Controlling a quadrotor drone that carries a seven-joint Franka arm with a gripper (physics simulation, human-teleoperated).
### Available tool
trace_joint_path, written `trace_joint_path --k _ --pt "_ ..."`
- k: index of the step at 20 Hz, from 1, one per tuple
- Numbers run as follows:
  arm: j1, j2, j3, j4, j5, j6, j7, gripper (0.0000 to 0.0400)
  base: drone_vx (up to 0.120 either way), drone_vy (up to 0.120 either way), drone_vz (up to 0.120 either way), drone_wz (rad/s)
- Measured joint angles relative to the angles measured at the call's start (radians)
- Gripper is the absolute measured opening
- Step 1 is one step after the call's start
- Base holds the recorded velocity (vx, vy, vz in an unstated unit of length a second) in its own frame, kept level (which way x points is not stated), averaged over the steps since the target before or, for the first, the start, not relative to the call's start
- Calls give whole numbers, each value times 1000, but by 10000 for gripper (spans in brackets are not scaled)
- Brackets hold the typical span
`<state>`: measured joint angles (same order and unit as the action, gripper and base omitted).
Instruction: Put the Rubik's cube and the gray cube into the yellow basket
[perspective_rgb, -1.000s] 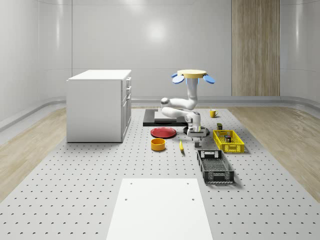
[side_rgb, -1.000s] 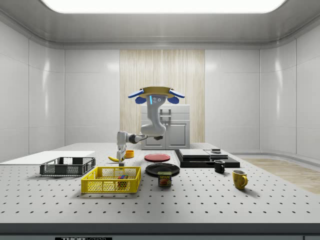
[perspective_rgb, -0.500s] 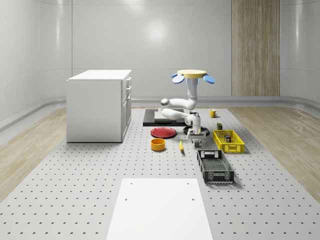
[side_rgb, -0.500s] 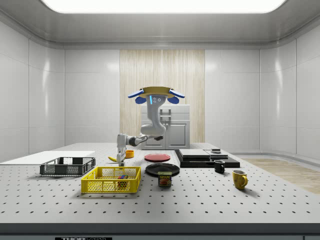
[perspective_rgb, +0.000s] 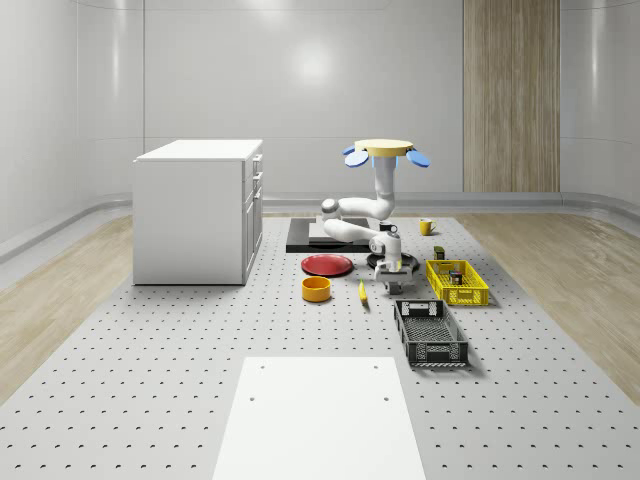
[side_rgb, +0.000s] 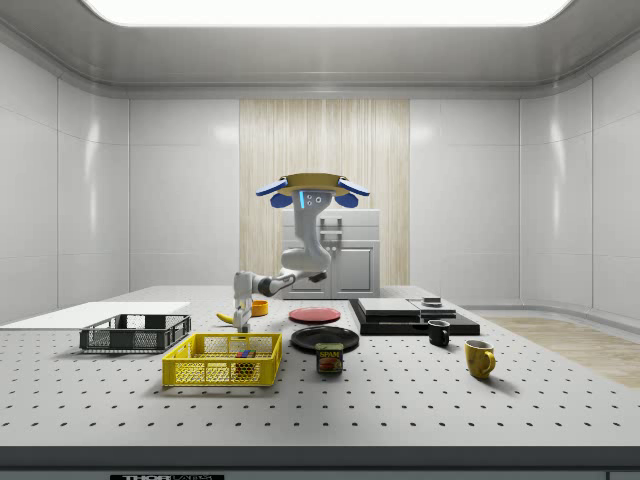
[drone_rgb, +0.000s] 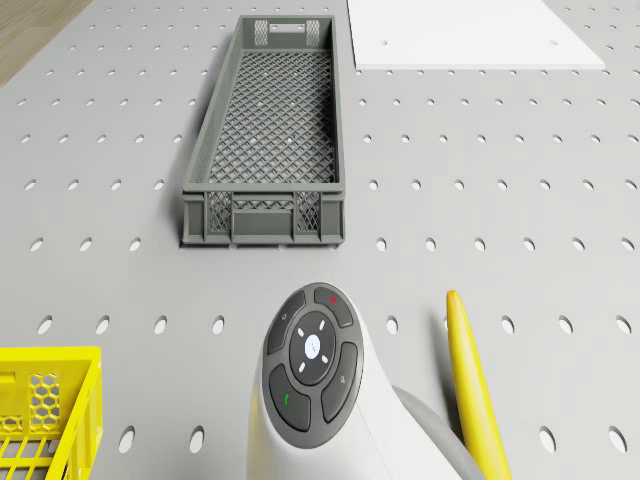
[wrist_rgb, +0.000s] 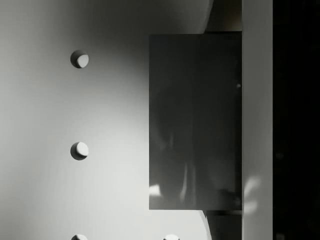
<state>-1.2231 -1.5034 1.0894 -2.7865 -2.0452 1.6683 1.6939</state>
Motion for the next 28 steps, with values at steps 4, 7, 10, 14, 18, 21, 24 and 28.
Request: trace_joint_path --k 4,7,10,14,18,21,24,28 --pt "2 5 -5 2 -6 -3 -2 266 0 0 0 0" --pt "3 9 -7 2 -9 -6 -4 257 0 0 0 0" --pt "6 12 -6 1 -9 -10 -5 254 0 0 0 0" --pt "16 15 24 -14 18 -28 -6 251 0 0 0 0" --pt "28 16 76 -35 65 -53 -6 251 0 0 80 0" --pt "34 17 112 -48 99 -69 -5 250 0 0 120 0" --pt "37 18 135 -55 121 -78 -4 250 0 0 120 0" --pt "39 17 151 -59 136 -84 -3 250 110 0 80 0"
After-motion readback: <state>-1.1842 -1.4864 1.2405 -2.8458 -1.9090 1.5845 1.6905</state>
